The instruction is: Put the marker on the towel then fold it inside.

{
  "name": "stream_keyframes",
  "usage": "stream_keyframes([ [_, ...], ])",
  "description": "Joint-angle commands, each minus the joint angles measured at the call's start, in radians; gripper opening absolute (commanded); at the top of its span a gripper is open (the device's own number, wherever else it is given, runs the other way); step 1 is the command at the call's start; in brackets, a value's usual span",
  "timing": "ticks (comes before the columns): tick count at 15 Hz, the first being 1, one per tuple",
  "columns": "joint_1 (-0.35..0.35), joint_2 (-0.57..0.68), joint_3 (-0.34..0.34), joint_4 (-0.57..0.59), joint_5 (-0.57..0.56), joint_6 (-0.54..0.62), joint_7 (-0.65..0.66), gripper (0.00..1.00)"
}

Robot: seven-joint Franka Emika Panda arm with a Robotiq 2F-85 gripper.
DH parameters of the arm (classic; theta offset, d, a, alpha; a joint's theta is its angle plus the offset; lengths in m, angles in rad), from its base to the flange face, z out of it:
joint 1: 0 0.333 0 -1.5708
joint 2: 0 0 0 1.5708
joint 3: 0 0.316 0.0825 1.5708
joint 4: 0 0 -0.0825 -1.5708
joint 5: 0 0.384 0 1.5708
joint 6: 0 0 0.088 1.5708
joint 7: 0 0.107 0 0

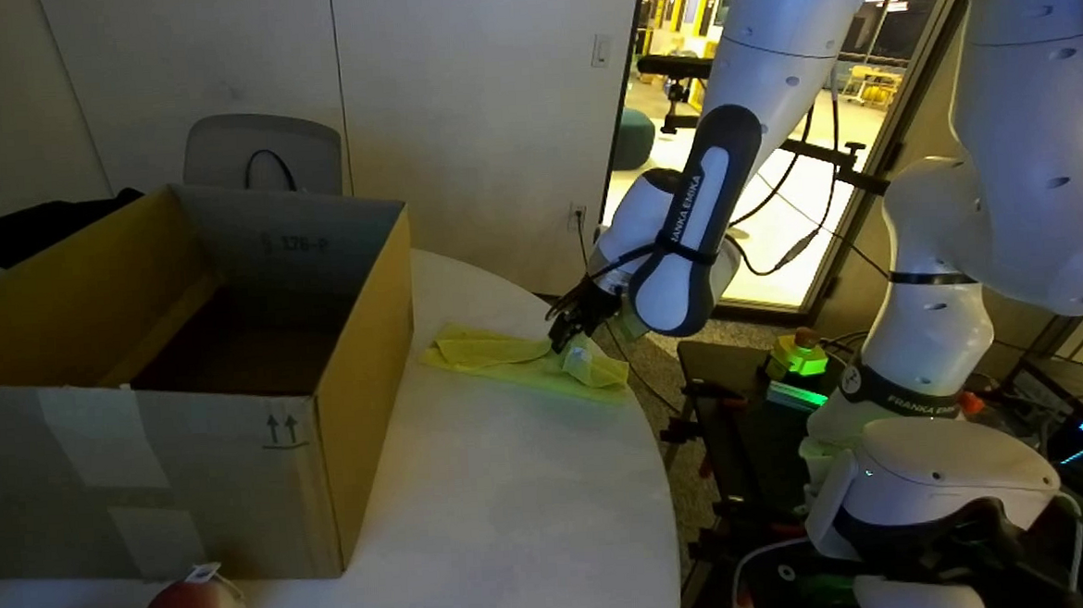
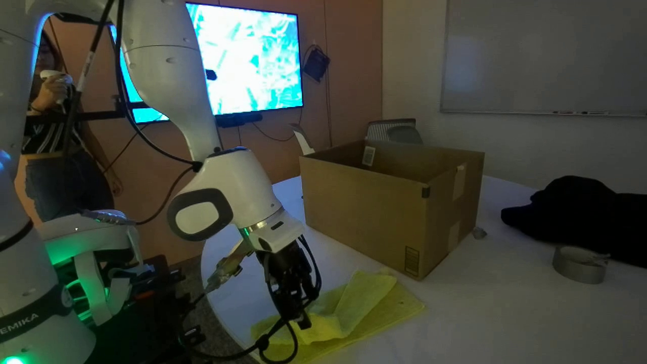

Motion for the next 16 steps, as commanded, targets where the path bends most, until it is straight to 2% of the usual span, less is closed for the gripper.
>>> stream_keyframes([
  [1,0.047,-0.041,0.018,-0.001,0.016,0.053,-0.05,1.0],
  [3,0.075,-0.088,0.021,-0.052,-0.025,0.073,-0.065,1.0],
  [5,0.072,-0.058,0.047,-0.001,-0.04,0.034,-0.086,1.0],
  [6,0.04,-0.058,0.09,0.002,-0.025,0.028,-0.12,1.0],
  [11,-0.043,-0.011,0.154,0.064,-0.1,-0.058,-0.158,1.0],
  [16,-0.189,0.075,0.23,0.18,-0.219,-0.144,-0.169,1.0],
])
